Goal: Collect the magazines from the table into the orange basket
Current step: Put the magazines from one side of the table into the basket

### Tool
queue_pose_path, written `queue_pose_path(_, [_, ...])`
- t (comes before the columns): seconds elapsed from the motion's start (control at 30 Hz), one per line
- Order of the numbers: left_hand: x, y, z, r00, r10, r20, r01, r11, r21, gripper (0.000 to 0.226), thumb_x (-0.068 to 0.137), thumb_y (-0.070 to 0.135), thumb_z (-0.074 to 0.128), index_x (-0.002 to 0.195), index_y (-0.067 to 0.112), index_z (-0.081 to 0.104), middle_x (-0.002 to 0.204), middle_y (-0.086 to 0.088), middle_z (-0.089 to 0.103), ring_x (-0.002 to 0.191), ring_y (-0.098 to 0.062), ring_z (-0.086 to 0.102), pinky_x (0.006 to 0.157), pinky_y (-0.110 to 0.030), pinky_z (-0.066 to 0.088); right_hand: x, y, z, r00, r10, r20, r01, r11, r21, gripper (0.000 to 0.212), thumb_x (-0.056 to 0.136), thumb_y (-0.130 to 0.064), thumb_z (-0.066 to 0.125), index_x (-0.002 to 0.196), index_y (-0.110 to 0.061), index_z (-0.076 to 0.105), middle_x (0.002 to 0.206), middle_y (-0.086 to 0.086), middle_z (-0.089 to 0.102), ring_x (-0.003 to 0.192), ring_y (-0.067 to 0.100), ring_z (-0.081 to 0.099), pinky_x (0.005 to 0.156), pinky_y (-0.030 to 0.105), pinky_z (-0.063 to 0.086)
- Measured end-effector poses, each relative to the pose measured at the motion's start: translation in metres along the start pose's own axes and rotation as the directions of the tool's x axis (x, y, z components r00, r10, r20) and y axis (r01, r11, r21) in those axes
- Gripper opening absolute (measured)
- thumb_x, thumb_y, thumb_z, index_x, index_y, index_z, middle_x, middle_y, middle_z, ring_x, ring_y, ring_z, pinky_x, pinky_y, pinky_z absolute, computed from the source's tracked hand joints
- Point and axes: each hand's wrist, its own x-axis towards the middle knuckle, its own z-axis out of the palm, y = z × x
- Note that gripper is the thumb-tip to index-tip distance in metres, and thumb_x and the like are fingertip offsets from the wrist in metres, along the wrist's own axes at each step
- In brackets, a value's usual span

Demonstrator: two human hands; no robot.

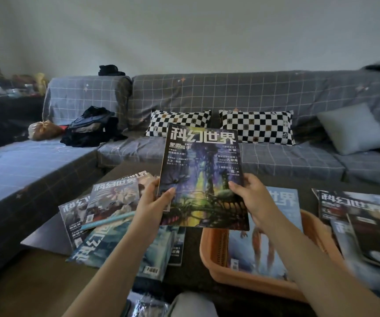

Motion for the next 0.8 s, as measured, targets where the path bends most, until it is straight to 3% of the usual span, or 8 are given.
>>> queue_pose_path(0.13, [-0.01, -0.012, 0.047, 0.996, -0.037, 0.084, 0.036, 0.999, 0.017, 0.026, 0.091, 0.021, 0.061, 0.098, 0.046, 0.061, 0.091, 0.015, 0.074, 0.082, -0.01, 0.072, 0.06, -0.027, 0.057, -0.015, 0.017, -0.048, 0.996, 0.039, -0.075, -0.037, 0.999, 0.028, 0.039, 0.087, -0.021, 0.064, 0.123, -0.018, 0.05, 0.107, 0.006, 0.067, 0.095, 0.022, 0.065, 0.086, 0.044, 0.052])
queue_pose_path(0.23, [-0.013, -0.025, 0.075, 0.986, -0.119, 0.115, 0.118, 0.993, 0.023, 0.024, 0.092, 0.022, 0.061, 0.113, 0.032, 0.06, 0.094, 0.005, 0.074, 0.083, -0.016, 0.072, 0.061, -0.03, 0.056, -0.021, 0.033, -0.08, 0.988, 0.089, -0.127, -0.089, 0.996, 0.012, 0.039, 0.088, -0.022, 0.064, 0.124, -0.021, 0.049, 0.099, -0.004, 0.065, 0.085, 0.007, 0.062, 0.067, 0.024, 0.048])
queue_pose_path(0.37, [-0.018, -0.044, 0.103, 0.971, -0.18, 0.159, 0.167, 0.982, 0.091, 0.022, 0.092, 0.022, 0.062, 0.102, 0.041, 0.056, 0.095, 0.013, 0.072, 0.089, -0.011, 0.07, 0.076, -0.033, 0.056, -0.028, 0.052, -0.11, 0.967, 0.15, -0.205, -0.175, 0.979, -0.108, 0.056, 0.085, -0.035, 0.065, 0.134, -0.021, 0.045, 0.125, 0.003, 0.057, 0.112, 0.022, 0.056, 0.097, 0.044, 0.045])
queue_pose_path(0.43, [-0.018, -0.053, 0.113, 0.963, -0.203, 0.179, 0.174, 0.97, 0.168, 0.025, 0.093, 0.022, 0.061, 0.114, 0.036, 0.056, 0.11, 0.01, 0.067, 0.099, -0.011, 0.065, 0.087, -0.034, 0.053, -0.029, 0.061, -0.119, 0.966, 0.147, -0.213, -0.169, 0.982, -0.089, 0.048, 0.087, -0.028, 0.064, 0.13, -0.015, 0.049, 0.13, 0.006, 0.055, 0.113, 0.022, 0.054, 0.097, 0.041, 0.042])
queue_pose_path(0.5, [-0.015, -0.063, 0.12, 0.962, -0.205, 0.183, 0.151, 0.951, 0.268, 0.037, 0.093, 0.023, 0.06, 0.129, 0.025, 0.05, 0.122, 0.009, 0.059, 0.106, -0.009, 0.059, 0.09, -0.029, 0.05, -0.03, 0.07, -0.125, 0.965, 0.151, -0.215, -0.164, 0.985, -0.048, 0.023, 0.089, -0.019, 0.063, 0.11, -0.019, 0.056, 0.125, 0.005, 0.058, 0.097, 0.014, 0.056, 0.085, 0.033, 0.04])
queue_pose_path(0.57, [-0.011, -0.073, 0.126, 0.961, -0.202, 0.187, 0.128, 0.929, 0.347, 0.041, 0.092, 0.022, 0.061, 0.132, 0.021, 0.049, 0.121, 0.014, 0.054, 0.101, 0.002, 0.058, 0.079, -0.015, 0.048, -0.029, 0.079, -0.13, 0.964, 0.163, -0.212, -0.17, 0.985, -0.017, 0.024, 0.09, -0.014, 0.061, 0.108, -0.026, 0.052, 0.126, 0.003, 0.055, 0.092, 0.01, 0.054, 0.079, 0.028, 0.038])
queue_pose_path(0.63, [-0.011, -0.081, 0.131, 0.951, -0.249, 0.181, 0.161, 0.903, 0.397, 0.042, 0.091, 0.021, 0.063, 0.13, 0.017, 0.049, 0.105, 0.022, 0.056, 0.081, 0.012, 0.061, 0.059, -0.006, 0.046, -0.028, 0.088, -0.135, 0.97, 0.154, -0.188, -0.164, 0.986, -0.039, 0.035, 0.091, -0.011, 0.059, 0.122, -0.023, 0.05, 0.134, -0.001, 0.048, 0.095, 0.01, 0.054, 0.071, 0.021, 0.04])
queue_pose_path(0.8, [-0.009, -0.086, 0.133, 0.964, -0.254, 0.078, 0.169, 0.811, 0.56, 0.04, 0.09, 0.022, 0.064, 0.128, 0.02, 0.05, 0.091, 0.015, 0.062, 0.072, 0.001, 0.064, 0.048, -0.01, 0.044, -0.032, 0.102, -0.136, 0.98, 0.025, -0.198, -0.105, 0.908, -0.405, 0.038, 0.092, -0.017, 0.055, 0.13, -0.021, 0.05, 0.138, -0.012, 0.04, 0.078, -0.002, 0.054, 0.064, 0.014, 0.045])
